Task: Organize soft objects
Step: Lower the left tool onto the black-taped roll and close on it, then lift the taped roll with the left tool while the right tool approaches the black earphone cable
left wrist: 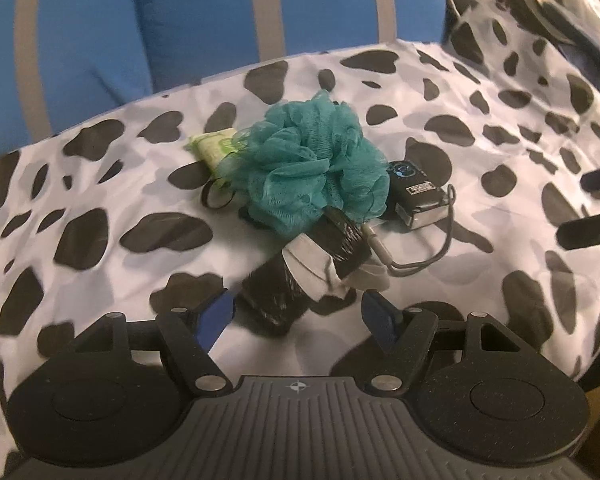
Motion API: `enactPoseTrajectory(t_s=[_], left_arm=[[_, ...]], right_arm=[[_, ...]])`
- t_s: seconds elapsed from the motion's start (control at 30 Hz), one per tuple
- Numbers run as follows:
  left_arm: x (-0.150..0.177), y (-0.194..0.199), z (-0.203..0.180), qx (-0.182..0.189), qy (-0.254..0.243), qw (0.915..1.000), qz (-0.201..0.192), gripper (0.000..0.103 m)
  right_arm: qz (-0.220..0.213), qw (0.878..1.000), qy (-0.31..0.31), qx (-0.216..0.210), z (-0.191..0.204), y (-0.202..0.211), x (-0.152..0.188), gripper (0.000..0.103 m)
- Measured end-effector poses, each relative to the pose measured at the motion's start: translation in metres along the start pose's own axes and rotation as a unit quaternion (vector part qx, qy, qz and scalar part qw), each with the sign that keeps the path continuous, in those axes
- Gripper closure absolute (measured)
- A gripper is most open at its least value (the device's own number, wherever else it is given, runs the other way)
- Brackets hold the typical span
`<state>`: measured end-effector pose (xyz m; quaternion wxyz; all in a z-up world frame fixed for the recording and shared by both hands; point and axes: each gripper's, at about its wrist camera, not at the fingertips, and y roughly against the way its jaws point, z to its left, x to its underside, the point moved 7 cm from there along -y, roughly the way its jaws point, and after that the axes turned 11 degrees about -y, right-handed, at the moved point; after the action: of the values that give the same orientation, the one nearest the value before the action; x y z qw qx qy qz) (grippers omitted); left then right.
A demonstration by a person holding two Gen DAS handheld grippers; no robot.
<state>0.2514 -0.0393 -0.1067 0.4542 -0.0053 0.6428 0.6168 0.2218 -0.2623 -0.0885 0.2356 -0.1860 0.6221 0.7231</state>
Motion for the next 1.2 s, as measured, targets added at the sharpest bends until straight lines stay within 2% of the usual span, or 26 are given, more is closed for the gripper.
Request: enactPoseTrajectory(t_s=[0.23,0.27,0.43,0.6,0.87,1.1,1.2], left_arm=[[-0.008,-0.026,-0.001,0.017,-0.045,0.9988,-0.009,0.034],[-0.008,-0.029,-0.002,0.017,-0.052,0.9985,-0.008,0.038],[-0.011,-0.037,-0.009,0.014,-0.081,0.9965,-0.016,0.042],[-0.01,-0.035,-0.014,0.008,-0.097,0.9949,-0.024,0.054],[-0.011,-0.017,-0.01,0.017,-0.052,0.9984,-0.017,0.062],[-0.009,0.01,-0.009,0.017,-0.013,0.9996,-0.018,0.063],[-0.007,0.023,-0.009,0.004,0.003,0.9999,-0.014,0.063]], right_arm=[[0.004,1.0,-0.004,0.004,-0.003,-0.003,-0.003,0.0],[0.005,1.0,-0.002,0.005,-0.003,-0.004,-0.004,0.0],[0.001,1.0,0.012,0.016,-0.002,-0.004,-0.004,0.0],[-0.001,1.0,0.015,0.023,-0.004,-0.004,-0.004,0.0],[-0.011,0.999,0.021,0.032,-0.005,0.0,-0.005,0.0],[-0.014,0.999,0.022,0.034,-0.003,0.001,-0.007,0.0],[-0.017,0.999,0.027,0.033,0.0,0.001,-0.007,0.0]])
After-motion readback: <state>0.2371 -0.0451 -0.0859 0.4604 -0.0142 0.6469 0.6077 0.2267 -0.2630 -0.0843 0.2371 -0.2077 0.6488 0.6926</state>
